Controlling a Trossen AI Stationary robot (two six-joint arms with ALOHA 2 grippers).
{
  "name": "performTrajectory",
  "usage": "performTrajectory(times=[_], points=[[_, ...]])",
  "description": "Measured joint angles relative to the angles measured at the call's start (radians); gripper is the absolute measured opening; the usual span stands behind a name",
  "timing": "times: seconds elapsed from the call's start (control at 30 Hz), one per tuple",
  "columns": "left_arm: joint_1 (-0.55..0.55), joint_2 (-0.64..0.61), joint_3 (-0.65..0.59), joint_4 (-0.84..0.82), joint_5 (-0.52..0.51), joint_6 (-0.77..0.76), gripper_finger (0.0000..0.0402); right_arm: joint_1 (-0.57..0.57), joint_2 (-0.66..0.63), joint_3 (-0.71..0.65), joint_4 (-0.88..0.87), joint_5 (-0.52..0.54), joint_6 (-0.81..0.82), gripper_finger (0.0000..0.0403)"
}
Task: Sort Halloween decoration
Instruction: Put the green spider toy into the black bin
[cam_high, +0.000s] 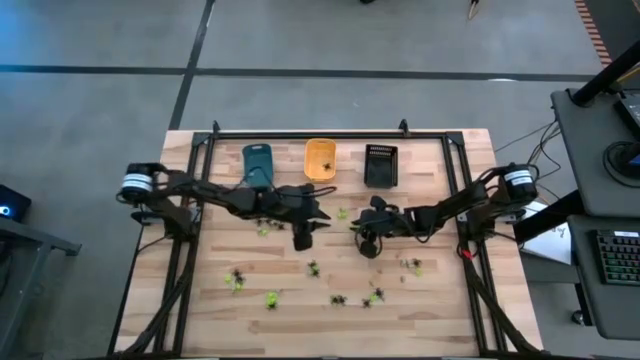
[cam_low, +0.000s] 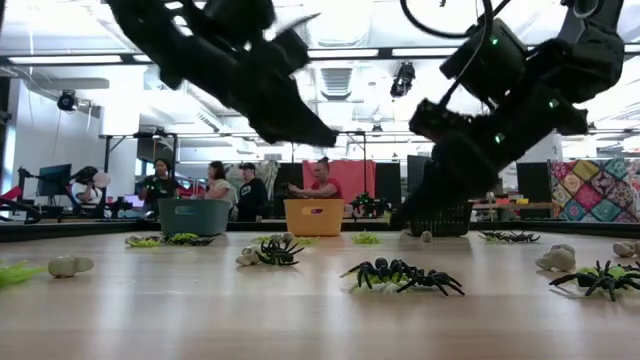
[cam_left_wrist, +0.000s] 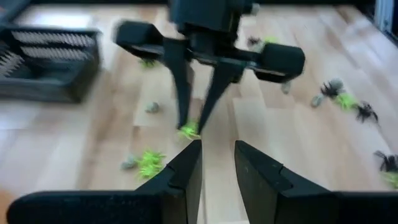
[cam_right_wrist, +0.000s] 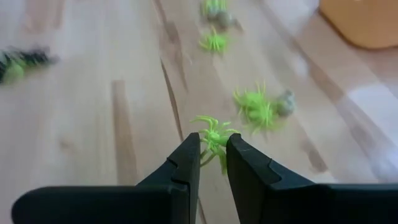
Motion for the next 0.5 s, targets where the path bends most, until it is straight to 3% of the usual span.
performTrajectory(times=[0.23,0.5], points=[[0.000,-0.197,-0.098,0.018,-0.105,-0.028,0.0077,-0.036,-0.107,0.073,-0.052,-0.005,0.025,0.0063],[0.000,-0.354,-0.173,0.032,-0.132,-0.040,0.0077,-0.202,-0.216,0.345,-0.545,-0.077,0.030,0.0063]])
